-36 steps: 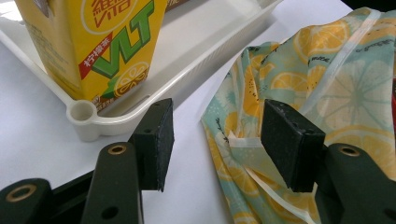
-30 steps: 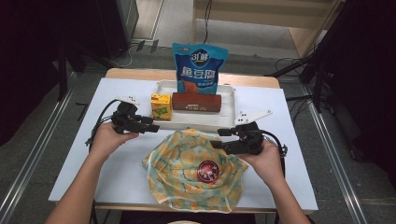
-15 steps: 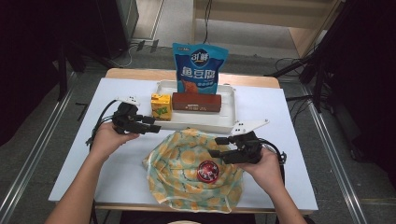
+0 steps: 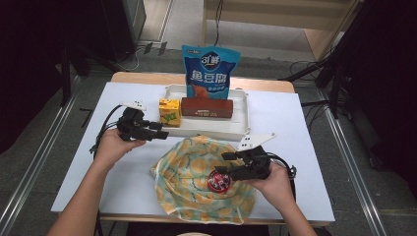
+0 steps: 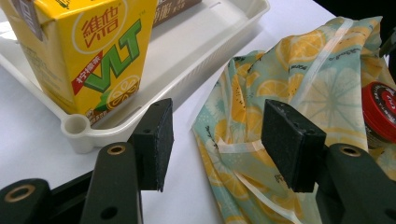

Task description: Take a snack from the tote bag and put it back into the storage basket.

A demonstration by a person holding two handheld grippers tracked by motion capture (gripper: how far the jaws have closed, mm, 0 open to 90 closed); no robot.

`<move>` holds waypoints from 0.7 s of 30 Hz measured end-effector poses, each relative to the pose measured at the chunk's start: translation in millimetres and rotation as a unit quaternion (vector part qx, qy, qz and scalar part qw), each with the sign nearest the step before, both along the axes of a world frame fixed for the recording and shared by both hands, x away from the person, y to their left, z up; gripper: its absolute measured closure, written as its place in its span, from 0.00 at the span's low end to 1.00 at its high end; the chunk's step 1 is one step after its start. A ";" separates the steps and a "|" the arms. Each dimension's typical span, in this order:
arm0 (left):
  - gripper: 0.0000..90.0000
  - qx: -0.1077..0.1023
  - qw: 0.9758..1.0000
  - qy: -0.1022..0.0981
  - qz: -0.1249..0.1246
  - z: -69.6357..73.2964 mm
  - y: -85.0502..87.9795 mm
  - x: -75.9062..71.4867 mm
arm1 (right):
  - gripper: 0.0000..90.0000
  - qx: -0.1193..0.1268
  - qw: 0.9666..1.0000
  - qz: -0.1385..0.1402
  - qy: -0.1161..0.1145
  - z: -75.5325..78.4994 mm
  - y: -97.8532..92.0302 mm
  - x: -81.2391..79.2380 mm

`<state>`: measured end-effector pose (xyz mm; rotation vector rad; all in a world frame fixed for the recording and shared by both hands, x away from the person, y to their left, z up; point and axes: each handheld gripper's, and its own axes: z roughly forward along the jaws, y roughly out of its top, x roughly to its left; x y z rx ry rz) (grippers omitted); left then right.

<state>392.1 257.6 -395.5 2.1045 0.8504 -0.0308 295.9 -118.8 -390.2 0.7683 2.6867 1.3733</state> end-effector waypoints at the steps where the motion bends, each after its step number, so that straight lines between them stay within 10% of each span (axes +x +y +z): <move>1: 0.49 0.000 1.000 0.001 0.000 0.1 0.6 0.2 | 0.54 0.000 1.000 0.001 0.000 -0.7 0.5 -0.5; 21: 0.49 0.004 1.000 -0.010 0.003 0.0 3.6 -0.4 | 0.50 -0.008 1.000 0.001 0.008 -16.6 1.2 -11.3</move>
